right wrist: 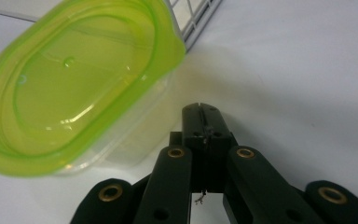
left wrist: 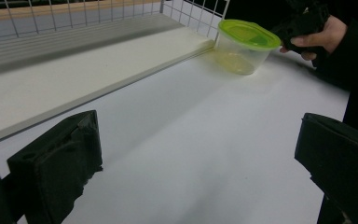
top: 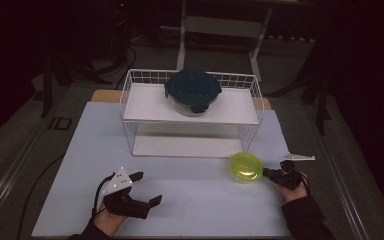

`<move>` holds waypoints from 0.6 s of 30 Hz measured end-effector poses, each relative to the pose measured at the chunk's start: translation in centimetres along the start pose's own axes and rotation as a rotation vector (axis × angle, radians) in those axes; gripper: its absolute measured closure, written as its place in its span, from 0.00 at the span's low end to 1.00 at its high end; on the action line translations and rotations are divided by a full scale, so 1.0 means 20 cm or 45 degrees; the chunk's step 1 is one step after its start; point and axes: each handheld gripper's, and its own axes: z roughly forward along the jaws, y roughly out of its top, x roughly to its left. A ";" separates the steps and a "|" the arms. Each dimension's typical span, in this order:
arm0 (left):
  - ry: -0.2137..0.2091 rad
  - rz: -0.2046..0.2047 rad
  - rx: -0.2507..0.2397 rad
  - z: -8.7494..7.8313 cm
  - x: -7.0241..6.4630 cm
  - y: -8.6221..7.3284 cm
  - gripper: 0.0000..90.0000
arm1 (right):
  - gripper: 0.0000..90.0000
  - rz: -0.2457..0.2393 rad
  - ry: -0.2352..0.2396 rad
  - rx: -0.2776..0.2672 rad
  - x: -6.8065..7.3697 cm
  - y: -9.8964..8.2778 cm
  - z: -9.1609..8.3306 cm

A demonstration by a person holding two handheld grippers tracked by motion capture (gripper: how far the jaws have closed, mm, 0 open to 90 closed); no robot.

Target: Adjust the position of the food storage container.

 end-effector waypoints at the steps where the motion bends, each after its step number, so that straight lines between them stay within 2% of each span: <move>1: 0.000 -0.002 0.004 0.00 0.00 0.00 0.00 | 1.00 -0.004 0.003 0.002 0.00 0.00 0.01; 8: -0.009 -0.004 0.011 0.01 0.00 0.00 0.00 | 1.00 -0.046 0.039 0.037 0.06 0.02 0.07; 18: -0.011 -0.003 0.009 0.01 0.00 0.00 0.00 | 1.00 -0.092 0.098 0.052 0.14 0.07 0.14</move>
